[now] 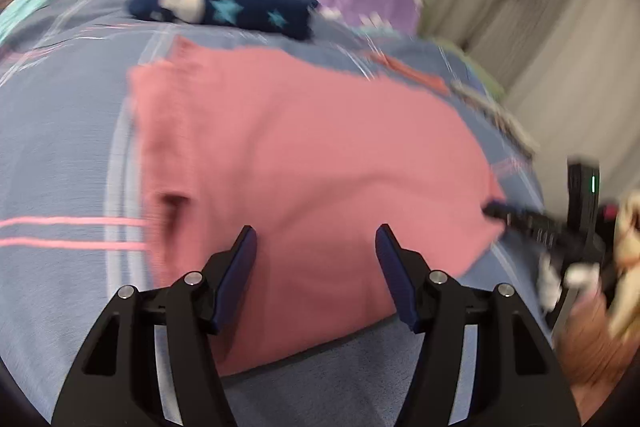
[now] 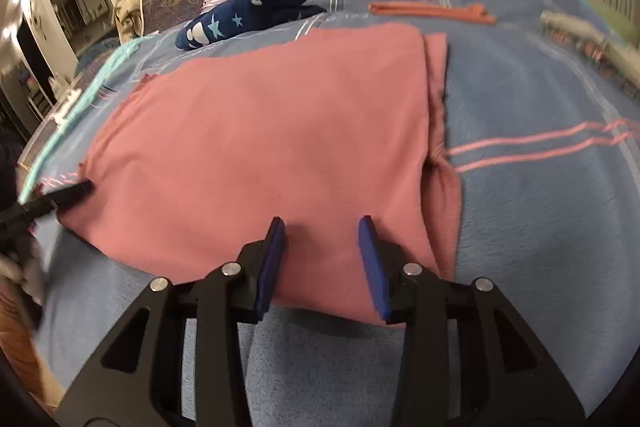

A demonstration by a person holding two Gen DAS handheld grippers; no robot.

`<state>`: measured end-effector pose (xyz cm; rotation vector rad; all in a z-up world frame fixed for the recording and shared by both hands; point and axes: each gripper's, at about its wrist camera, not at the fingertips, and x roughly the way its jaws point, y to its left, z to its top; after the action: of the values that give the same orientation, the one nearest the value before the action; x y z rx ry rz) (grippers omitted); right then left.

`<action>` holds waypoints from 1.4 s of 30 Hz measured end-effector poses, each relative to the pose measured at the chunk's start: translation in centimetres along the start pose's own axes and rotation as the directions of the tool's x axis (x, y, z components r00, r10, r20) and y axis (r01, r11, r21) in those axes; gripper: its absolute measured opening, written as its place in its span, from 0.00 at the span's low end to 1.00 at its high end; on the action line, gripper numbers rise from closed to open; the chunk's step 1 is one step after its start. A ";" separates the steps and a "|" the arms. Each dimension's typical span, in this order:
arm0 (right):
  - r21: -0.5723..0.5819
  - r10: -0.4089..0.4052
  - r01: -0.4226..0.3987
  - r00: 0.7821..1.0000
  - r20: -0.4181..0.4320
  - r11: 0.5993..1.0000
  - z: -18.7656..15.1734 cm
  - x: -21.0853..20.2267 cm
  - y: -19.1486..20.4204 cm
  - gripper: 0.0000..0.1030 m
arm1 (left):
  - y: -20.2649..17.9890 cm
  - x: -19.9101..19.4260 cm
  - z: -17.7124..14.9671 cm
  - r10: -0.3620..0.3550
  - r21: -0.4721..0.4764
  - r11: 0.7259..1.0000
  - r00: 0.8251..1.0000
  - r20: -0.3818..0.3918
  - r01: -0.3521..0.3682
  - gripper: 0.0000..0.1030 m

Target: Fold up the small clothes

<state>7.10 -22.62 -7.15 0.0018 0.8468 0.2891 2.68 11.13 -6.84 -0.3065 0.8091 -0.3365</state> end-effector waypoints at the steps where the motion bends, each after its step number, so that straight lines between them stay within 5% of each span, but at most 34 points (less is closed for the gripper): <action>1: -0.031 -0.030 0.030 0.999 0.028 0.999 0.0 -0.6 0.6 0.38 | 0.9 -1.1 0.2 0.033 -0.031 0.999 0.999 0.032 -0.032 0.61; 4: -0.109 -0.061 0.072 0.993 0.100 0.991 0.5 -2.1 1.9 0.39 | 3.5 -3.4 0.5 0.149 -0.086 0.986 0.985 0.086 -0.142 0.61; 9: -0.212 0.010 0.014 0.994 0.111 0.977 1.7 -2.9 5.1 0.49 | 7.1 -4.6 -0.5 0.185 -0.191 0.968 0.978 0.094 -0.165 0.61; 14: -0.327 0.072 -0.039 0.993 0.092 0.944 2.4 -1.9 10.2 0.51 | 7.8 -4.0 -0.5 0.128 -0.200 0.973 0.989 0.074 -0.111 0.61; 20: -0.368 0.119 -0.090 0.991 0.056 0.926 2.9 -0.6 14.2 0.53 | 7.2 -2.3 2.9 0.037 -0.106 0.994 0.999 0.029 -0.034 0.61; 33: -0.326 0.085 -0.092 0.996 -0.038 0.941 3.3 3.3 16.3 0.56 | 9.6 5.4 8.6 -0.006 -0.130 0.991 0.999 -0.044 0.000 0.61; 36: -0.334 0.098 -0.110 0.994 -0.053 0.936 3.3 4.1 17.3 0.57 | 10.0 6.3 9.8 -0.012 -0.139 0.990 0.998 -0.058 0.003 0.45; 38: -0.338 0.106 -0.122 0.992 -0.065 0.933 3.1 4.5 17.7 0.57 | 10.4 6.7 10.5 -0.015 -0.150 0.989 0.998 -0.065 0.005 0.22; 42: -0.382 0.107 -0.122 0.992 -0.060 0.916 2.4 4.2 19.0 0.57 | 12.1 7.2 10.1 -0.090 -0.208 0.974 0.996 -0.010 0.086 0.17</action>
<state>6.74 -3.00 -6.48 -0.3241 0.8175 0.5652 16.97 20.55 -9.68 -0.5368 0.8535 -0.3392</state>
